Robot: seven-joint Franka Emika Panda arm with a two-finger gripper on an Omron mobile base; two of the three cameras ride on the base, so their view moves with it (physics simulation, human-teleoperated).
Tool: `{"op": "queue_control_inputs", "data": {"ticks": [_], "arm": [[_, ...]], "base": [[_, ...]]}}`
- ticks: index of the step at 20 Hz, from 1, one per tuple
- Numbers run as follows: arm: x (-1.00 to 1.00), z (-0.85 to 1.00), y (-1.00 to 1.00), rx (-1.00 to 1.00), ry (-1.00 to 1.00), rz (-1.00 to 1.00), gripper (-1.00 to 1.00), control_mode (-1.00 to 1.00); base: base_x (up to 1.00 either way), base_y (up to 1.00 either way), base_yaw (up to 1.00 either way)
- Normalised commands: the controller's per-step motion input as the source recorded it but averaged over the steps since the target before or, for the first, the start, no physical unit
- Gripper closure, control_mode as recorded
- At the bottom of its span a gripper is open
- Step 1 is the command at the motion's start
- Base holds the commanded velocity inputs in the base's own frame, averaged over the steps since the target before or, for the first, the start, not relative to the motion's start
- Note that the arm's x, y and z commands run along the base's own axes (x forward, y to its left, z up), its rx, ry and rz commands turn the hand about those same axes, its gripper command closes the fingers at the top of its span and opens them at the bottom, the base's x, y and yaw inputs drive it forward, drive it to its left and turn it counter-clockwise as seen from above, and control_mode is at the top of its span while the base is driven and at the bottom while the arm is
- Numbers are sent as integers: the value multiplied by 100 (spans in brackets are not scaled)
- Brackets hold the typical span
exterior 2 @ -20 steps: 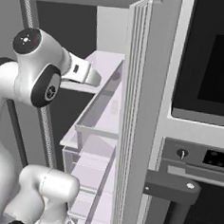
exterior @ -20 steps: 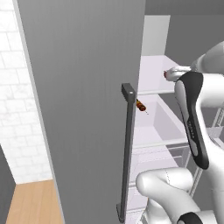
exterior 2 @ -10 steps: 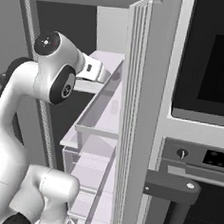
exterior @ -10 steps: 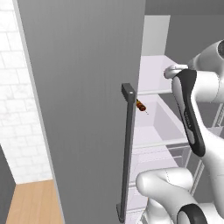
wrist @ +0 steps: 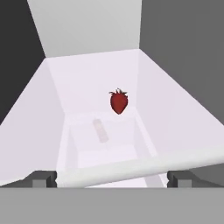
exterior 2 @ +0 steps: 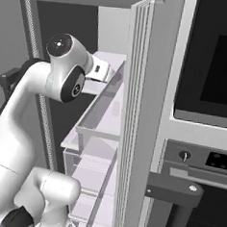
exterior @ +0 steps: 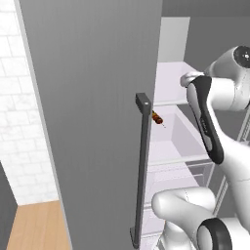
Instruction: Take the strawberry from the fridge and place it on top of the pancake, located on the dining counter.
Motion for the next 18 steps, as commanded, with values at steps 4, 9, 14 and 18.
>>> {"op": "queue_control_inputs", "data": {"ticks": [4, 9, 14, 18], "arm": [[36, -13, -11, 0, 0, 0, -100, -100], [40, -3, -15, 0, 1, 0, -100, -100], [37, -8, -2, 0, 1, 0, -100, -100], [39, -8, -7, 0, 1, 0, -100, -100]], "base": [[0, 0, 0], [0, 0, 0], [0, 0, 0], [0, 0, 0]]}}
